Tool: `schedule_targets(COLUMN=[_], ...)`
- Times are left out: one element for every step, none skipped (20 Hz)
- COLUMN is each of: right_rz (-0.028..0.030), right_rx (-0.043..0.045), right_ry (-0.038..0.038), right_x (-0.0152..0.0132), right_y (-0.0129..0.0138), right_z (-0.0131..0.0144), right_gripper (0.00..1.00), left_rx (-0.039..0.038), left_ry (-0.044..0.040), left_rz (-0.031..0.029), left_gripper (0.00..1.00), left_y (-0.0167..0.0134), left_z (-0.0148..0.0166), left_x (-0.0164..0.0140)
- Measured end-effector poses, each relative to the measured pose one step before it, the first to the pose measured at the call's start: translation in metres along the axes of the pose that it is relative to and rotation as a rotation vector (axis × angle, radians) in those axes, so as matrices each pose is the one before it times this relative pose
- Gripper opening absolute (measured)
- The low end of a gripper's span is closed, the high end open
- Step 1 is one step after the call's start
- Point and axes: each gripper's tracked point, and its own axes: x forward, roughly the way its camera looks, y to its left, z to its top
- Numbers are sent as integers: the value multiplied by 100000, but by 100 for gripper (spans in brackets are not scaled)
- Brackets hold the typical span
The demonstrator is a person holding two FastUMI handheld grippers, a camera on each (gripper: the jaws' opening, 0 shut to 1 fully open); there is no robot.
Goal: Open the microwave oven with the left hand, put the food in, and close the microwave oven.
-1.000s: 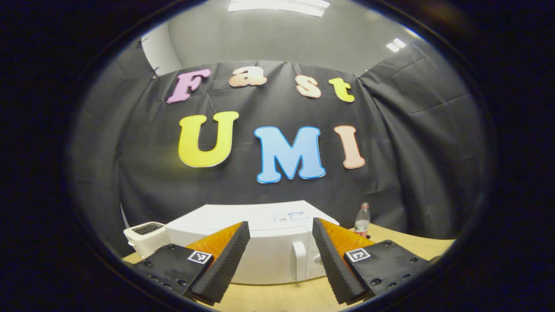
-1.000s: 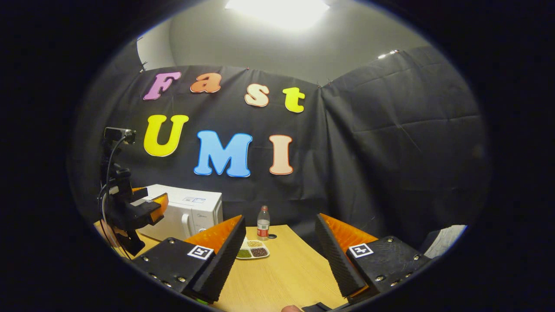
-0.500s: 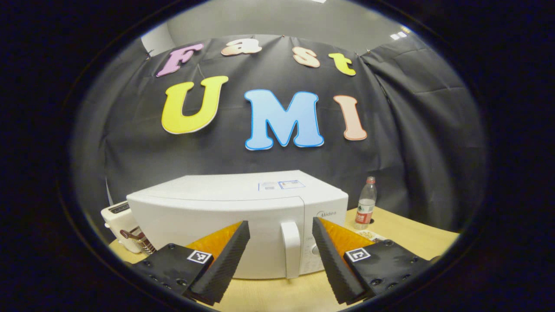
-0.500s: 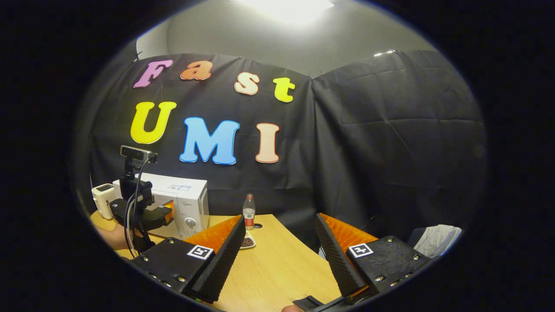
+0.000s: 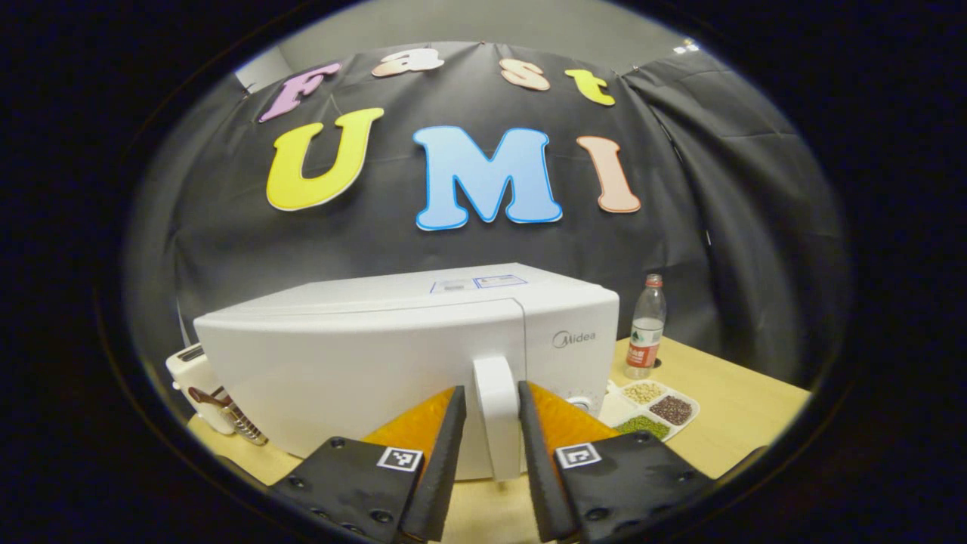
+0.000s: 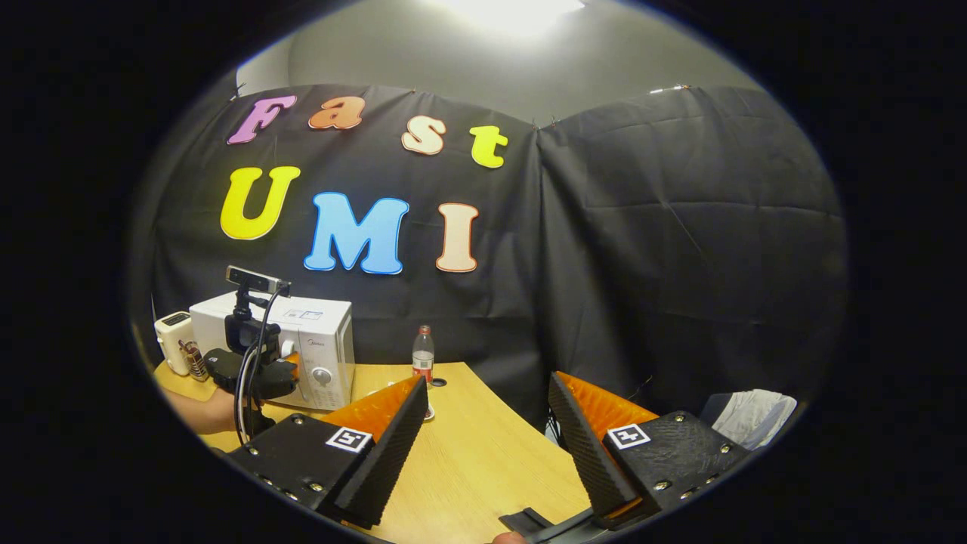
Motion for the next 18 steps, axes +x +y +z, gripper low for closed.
schedule_targets(right_rz=[-116, -34, 111, 372, 725, 589, 239, 357, 756, 1308, 1066, 722, 835, 2141, 2757, 2040, 1949, 2141], right_rx=[-1130, -816, -382, 141, 235, -19, -149, 21, 697, 1238, 896, 469, 831, 1508, 1060, -99, -401, 39], right_ry=[12, 93, 106, 9, 250, 107, -306, -246, 238, 285, 130, -2, -40, -70, -435, -364, -682, -1116], right_x=[-66, -118, -79, -143, -105, -68, -116, -184, -93, -118, -1, 105, 77, 93, -85, 57, 106, -73], right_y=[-109, -128, -171, -54, -33, -18, -276, -144, -132, 68, 23, -76, -138, 170, 486, 250, -44, 222], right_z=[-143, -19, -96, 5, -75, -92, -6, 29, -160, -63, -99, -1, -122, 108, 70, 37, -58, 260], right_gripper=[98, 98, 98, 98, 98, 98, 98, 98, 98, 98, 98, 98, 98, 98, 97, 97, 98, 98], left_rx=[564, 954, -693, -768, 387, 365, -247, -670, 634, -119, -2095, -129, 3341, 2495, 224, -1025, 82, 699], left_ry=[304, 996, 20, 252, 1392, 319, 127, 254, 760, 518, 3435, -376, -5305, 311, -207, 1237, 662, 493], left_rz=[1270, 475, 655, 1063, 900, 626, -97, -616, -1208, -1060, 116, 226, -117, -129, -644, -663, -337, 429], left_gripper=[48, 39, 34, 30, 28, 26, 15, 21, 16, 15, 19, 19, 14, 19, 13, 13, 13, 14], left_y=[-20, 58, 63, 78, -48, 4, -5, -66, -16, 54, -73, 4, 115, 266, 136, 75, 303, 280], left_z=[-117, 33, 106, 179, -170, -59, 60, 55, -72, 12, -891, -208, 564, -275, -317, -386, -320, -147], left_x=[102, -80, -228, 101, -181, 46, -150, 17, -67, -141, -837, -1440, -1806, -1180, -1402, -983, -1028, -1024])
